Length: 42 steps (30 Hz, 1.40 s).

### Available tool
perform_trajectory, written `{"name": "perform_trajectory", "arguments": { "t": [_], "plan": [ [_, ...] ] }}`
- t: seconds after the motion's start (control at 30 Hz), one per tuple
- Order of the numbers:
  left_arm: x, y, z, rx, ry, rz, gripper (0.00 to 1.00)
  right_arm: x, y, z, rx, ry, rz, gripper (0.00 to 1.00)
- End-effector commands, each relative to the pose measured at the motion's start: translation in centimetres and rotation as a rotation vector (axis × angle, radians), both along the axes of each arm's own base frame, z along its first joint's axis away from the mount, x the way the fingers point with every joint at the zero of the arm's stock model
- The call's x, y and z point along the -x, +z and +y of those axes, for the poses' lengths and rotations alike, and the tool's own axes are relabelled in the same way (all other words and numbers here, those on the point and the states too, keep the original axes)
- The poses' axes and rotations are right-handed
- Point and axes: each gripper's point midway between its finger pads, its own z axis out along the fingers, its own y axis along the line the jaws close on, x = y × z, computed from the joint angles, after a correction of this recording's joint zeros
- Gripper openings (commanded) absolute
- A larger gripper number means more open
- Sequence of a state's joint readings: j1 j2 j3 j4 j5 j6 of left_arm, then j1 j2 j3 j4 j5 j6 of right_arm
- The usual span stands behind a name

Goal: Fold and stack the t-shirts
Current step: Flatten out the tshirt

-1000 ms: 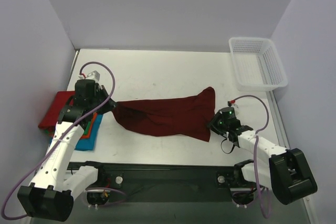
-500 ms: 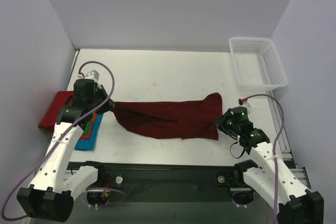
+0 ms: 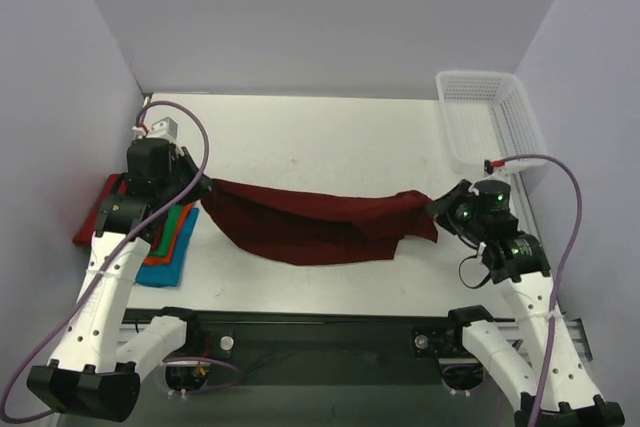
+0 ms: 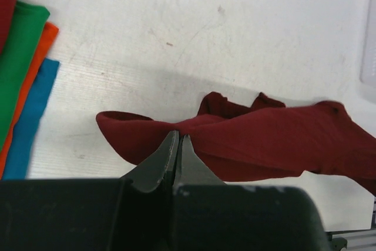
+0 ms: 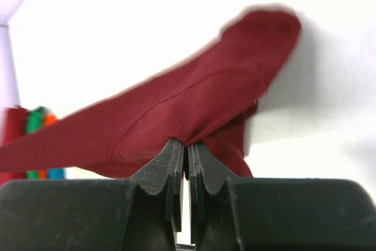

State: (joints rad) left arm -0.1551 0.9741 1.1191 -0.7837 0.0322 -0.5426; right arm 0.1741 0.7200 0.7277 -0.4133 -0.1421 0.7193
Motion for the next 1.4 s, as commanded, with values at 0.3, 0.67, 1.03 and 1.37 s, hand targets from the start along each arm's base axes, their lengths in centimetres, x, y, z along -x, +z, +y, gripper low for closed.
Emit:
{"name": "perform_trajectory", "arguments": {
  "t": [0.3, 0.67, 1.03, 1.37],
  "plan": [
    [-0.9, 15.6, 1.6, 0.027, 0.098, -0.327, 0.0, -0.4, 23.7, -3.1, 0.058, -0.065, -0.452, 0.0],
    [5.4, 23.3, 2.4, 0.091, 0.105, -0.553, 0.0, 7.9, 35.7, -4.8, 0.1, -0.113, -0.773, 0.0],
    [-4.2, 24.8, 0.7, 0.152, 0.118, -0.578, 0.0, -3.7, 36.4, -2.9, 0.125, -0.034, -0.717, 0.0],
    [-19.4, 28.5, -2.5, 0.203, 0.04, -0.694, 0.0, -19.4, 40.1, -2.1, 0.064, 0.008, -0.826, 0.0]
  ]
}}
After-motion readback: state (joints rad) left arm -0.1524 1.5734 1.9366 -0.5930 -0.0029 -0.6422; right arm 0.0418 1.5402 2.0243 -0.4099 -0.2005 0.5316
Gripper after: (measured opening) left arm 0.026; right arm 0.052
